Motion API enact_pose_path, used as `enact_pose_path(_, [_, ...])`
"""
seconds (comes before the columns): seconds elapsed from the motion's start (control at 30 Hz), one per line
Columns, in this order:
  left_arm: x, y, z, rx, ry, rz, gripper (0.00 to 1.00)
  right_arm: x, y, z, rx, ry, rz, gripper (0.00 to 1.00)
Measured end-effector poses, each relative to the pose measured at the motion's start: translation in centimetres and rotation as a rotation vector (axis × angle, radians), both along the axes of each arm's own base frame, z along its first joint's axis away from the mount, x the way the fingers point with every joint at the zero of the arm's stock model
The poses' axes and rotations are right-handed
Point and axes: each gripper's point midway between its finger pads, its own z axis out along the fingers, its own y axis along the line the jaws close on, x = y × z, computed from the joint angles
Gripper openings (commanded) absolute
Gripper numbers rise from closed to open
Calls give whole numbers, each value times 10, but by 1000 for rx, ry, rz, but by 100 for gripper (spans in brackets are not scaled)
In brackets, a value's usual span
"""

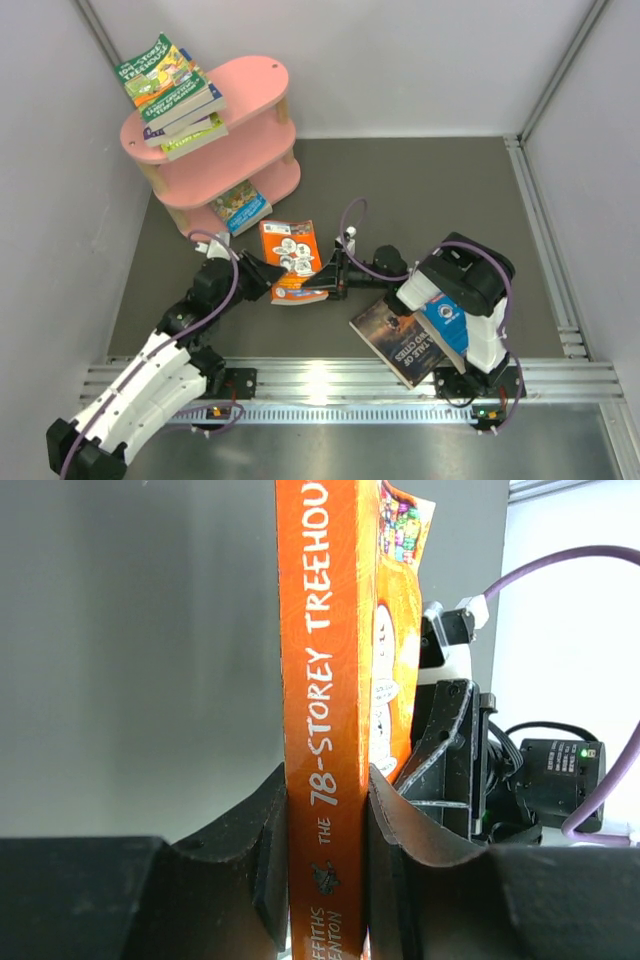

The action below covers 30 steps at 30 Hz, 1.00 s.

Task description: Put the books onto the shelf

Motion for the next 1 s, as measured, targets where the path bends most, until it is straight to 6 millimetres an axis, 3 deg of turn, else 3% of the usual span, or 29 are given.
enact_pose_path(0.27, [-16,20,6,12,-17,56,0,-8,13,12,25,-29,57,0])
enact_pose_path(0.4, [-20,39,14,8,-56,139,1,-1,33,18,-11,-89,114,0])
enact_pose_path(0.57, [-14,64,7,33,-74,272,27,22,59,16,-154,-178,158,0])
enact_pose_path(0.63, [-9,69,4,50,-68,307,41,30,65,15,-222,-199,164,0])
enact_pose_path(0.7, [-6,72,-4,95,-51,318,49,36,67,12,-271,-210,162,0])
enact_pose_path(0.73, [-5,73,-10,123,-34,316,67,40,66,10,-298,-215,156,0])
enact_pose_path(0.8, [-6,73,-24,190,5,294,78,54,63,3,-354,-222,117,0])
enact_pose_path(0.83, [-7,73,-31,215,25,282,92,65,60,-2,-390,-222,82,0])
enact_pose_path(0.9, [-8,73,-39,258,49,259,99,88,52,-15,-456,-209,17,0])
enact_pose_path(1.0, [-9,73,-44,282,59,245,99,112,40,-33,-524,-182,-37,0])
